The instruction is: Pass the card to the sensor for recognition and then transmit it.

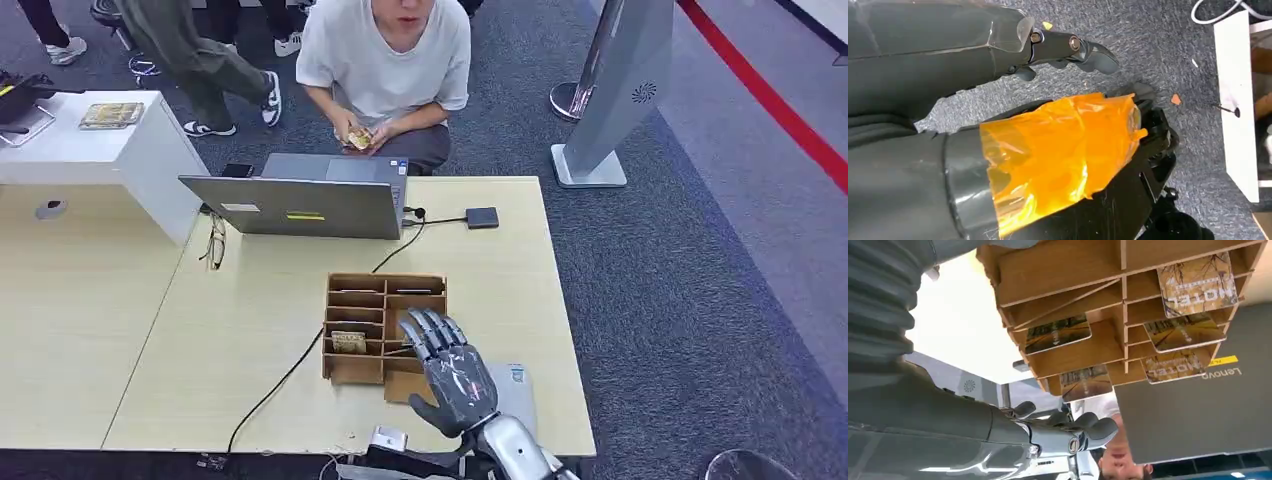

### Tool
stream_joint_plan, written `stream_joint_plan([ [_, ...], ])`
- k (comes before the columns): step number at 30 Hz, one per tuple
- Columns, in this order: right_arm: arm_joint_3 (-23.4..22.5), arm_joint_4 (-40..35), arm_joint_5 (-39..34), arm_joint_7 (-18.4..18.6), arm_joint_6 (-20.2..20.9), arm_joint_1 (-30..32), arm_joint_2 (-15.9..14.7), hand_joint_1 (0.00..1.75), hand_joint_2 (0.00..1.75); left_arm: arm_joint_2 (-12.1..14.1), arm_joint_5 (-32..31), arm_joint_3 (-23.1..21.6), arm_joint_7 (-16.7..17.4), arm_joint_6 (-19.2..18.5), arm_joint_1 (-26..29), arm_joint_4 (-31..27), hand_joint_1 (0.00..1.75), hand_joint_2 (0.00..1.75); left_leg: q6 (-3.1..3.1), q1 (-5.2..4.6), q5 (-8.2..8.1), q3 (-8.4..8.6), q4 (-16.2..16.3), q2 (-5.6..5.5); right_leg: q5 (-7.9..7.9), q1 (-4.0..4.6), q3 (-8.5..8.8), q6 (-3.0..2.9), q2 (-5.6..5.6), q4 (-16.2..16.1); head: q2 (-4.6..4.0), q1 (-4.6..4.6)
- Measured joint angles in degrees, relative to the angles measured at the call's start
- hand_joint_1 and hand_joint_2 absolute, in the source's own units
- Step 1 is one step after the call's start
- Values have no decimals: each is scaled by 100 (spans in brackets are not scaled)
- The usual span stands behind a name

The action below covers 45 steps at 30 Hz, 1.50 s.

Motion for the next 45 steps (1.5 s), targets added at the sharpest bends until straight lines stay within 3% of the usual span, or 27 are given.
stream_joint_plan([
  [7,13,247,64,249,103,-197,131,0,175,-7,-50,46,28,-51,-19,2,0,0,0,0,0,0,0,0,0,0,0,0,0,0,0,0],
  [23,-142,556,129,310,133,-415,134,0,175,0,-136,133,55,-79,15,-20,0,0,0,0,0,0,0,0,0,0,0,0,0,0,0,2],
  [25,-186,553,131,328,171,-418,134,16,175,7,-168,136,112,-53,23,-46,0,0,0,0,0,0,0,0,0,0,0,0,0,0,0,2],
  [30,-236,542,179,334,201,-422,134,26,175,55,-243,136,160,22,80,-179,0,0,0,0,0,0,0,0,0,0,0,0,0,0,0,2],
  [38,-308,488,217,326,232,-422,134,24,175,138,-308,136,205,57,151,-404,0,0,0,0,0,0,0,0,0,0,0,0,0,0,0,2],
  [45,-345,420,199,319,243,-422,134,33,175,190,-321,136,225,74,198,-547,0,0,0,0,0,1,0,0,0,0,0,0,-1,0,0,0],
])
